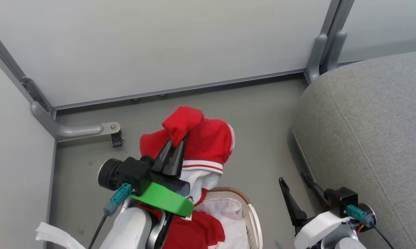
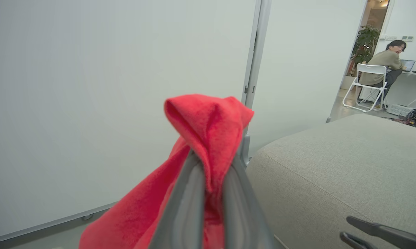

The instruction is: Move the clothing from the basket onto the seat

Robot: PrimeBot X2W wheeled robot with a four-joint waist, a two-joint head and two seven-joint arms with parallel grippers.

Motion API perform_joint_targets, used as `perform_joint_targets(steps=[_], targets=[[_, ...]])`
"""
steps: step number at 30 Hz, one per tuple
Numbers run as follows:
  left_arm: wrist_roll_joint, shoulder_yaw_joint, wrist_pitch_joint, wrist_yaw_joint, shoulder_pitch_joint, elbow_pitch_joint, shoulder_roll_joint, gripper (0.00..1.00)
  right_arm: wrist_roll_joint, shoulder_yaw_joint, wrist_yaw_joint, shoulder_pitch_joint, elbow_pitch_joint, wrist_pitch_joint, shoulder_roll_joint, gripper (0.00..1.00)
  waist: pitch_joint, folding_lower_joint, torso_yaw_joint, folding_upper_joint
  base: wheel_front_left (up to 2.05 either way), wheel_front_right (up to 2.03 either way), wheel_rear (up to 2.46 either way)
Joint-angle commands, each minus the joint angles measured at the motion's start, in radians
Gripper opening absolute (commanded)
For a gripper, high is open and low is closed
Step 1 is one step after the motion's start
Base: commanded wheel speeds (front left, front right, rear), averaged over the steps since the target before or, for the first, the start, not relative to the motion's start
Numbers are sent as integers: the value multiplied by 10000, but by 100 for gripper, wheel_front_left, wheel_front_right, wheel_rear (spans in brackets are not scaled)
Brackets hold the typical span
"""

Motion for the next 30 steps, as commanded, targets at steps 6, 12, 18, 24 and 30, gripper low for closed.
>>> perform_joint_targets(steps=[6,12,18,24,30], targets=[[-200,-309,-10,-30,-222,-448,-34,0,58,504,-10,230,17,-23,-82,100,-199,1,36,0,0,0,0],[-302,-647,-10,-30,-234,-578,-62,0,-85,1443,-10,-95,-456,-23,-230,100,-185,1,127,0,0,0,0],[-342,-991,-10,-30,-345,-550,-92,0,-415,2616,-10,-871,-1187,-21,-323,100,-34,1,252,0,0,0,0],[-438,-1321,-10,-30,-500,-468,-115,0,-876,3785,-10,-1870,-1008,-23,-336,100,125,1,470,0,0,0,0],[-578,-1591,-10,-30,-635,-459,-127,0,-1783,3873,-10,-2503,-294,-21,-159,100,237,1,742,0,0,0,0]])
